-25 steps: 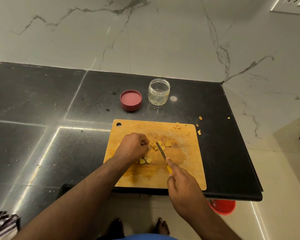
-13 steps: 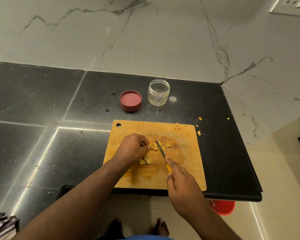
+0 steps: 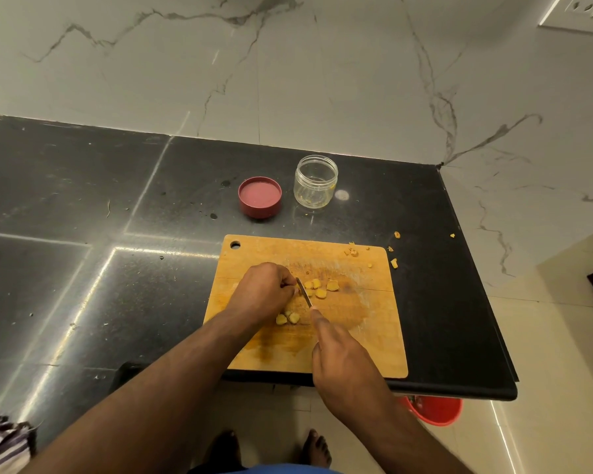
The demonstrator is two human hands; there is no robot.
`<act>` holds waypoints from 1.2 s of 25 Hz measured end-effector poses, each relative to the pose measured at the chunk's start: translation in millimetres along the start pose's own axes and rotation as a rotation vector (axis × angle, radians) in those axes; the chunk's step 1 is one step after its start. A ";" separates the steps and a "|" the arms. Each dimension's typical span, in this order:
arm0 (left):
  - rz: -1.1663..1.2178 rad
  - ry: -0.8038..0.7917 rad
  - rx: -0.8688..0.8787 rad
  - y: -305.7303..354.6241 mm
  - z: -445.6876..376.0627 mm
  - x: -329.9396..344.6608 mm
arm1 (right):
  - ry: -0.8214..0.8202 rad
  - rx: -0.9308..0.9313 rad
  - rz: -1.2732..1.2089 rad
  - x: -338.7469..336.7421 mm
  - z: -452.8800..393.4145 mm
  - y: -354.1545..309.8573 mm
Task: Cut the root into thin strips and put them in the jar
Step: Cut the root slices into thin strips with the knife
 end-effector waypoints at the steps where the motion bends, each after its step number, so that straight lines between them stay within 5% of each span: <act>1: -0.005 0.003 0.003 0.2 0.4 -0.1 | -0.012 0.005 -0.003 -0.2 -0.6 0.9; 10: -0.024 0.000 0.008 0.8 0.8 -1.5 | -0.084 0.018 0.038 3.9 -19.0 7.0; 30: 0.010 -0.055 -0.033 -10.1 -1.9 -0.5 | 0.073 0.064 -0.220 -34.3 17.5 11.1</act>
Point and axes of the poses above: each hand's wrist, its own z-axis away from the middle knuckle, its own x-axis out of the palm, y = z × x, the point moved 10 cm from there along -z, towards the middle knuckle, and after that the axes turned 14 degrees about -z, right-handed, at the moved point
